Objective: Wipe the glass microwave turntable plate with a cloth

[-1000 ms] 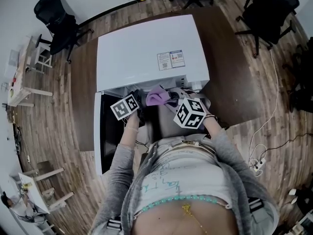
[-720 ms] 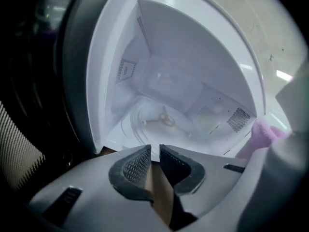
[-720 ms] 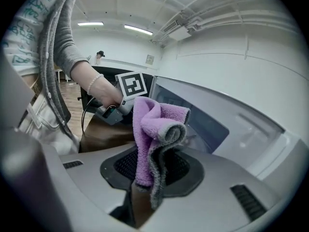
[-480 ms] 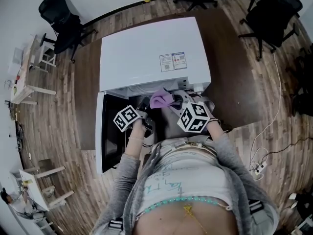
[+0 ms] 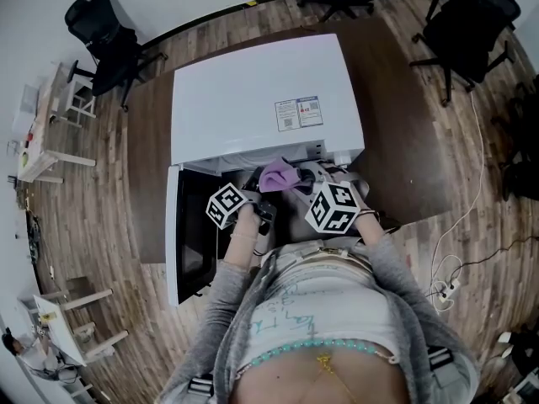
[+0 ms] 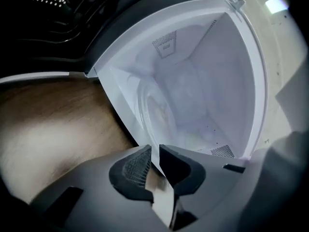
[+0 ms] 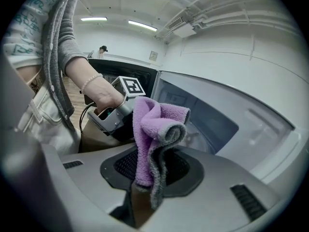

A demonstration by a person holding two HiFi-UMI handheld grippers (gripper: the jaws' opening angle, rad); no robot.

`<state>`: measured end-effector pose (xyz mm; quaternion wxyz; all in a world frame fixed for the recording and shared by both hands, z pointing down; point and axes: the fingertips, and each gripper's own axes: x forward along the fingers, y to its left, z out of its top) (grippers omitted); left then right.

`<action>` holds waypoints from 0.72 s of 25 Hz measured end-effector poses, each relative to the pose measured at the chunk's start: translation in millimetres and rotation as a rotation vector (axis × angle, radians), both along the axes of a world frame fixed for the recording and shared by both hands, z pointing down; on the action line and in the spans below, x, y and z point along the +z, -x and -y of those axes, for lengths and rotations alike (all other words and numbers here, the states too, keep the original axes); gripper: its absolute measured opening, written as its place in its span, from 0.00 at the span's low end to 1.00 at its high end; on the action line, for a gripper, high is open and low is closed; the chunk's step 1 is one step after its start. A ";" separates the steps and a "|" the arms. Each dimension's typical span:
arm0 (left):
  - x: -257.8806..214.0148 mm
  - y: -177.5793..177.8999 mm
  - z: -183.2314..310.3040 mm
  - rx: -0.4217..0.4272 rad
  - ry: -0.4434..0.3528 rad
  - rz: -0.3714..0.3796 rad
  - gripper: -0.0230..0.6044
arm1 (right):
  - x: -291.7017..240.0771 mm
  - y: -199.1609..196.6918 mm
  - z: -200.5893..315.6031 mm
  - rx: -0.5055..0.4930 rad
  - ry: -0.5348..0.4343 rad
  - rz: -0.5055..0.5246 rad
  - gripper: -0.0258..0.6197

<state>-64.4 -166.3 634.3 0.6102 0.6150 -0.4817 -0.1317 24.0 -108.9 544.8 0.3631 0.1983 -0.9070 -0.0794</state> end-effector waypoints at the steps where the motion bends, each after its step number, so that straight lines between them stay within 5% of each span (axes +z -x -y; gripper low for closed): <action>1: 0.5 0.3 -0.3 -0.002 0.005 -0.009 0.13 | 1.7 0.5 -0.4 -0.002 0.000 -0.008 0.22; 18: 2.4 0.2 16.0 0.026 0.034 -0.023 0.12 | 13.1 2.9 0.2 -0.003 0.035 -0.029 0.22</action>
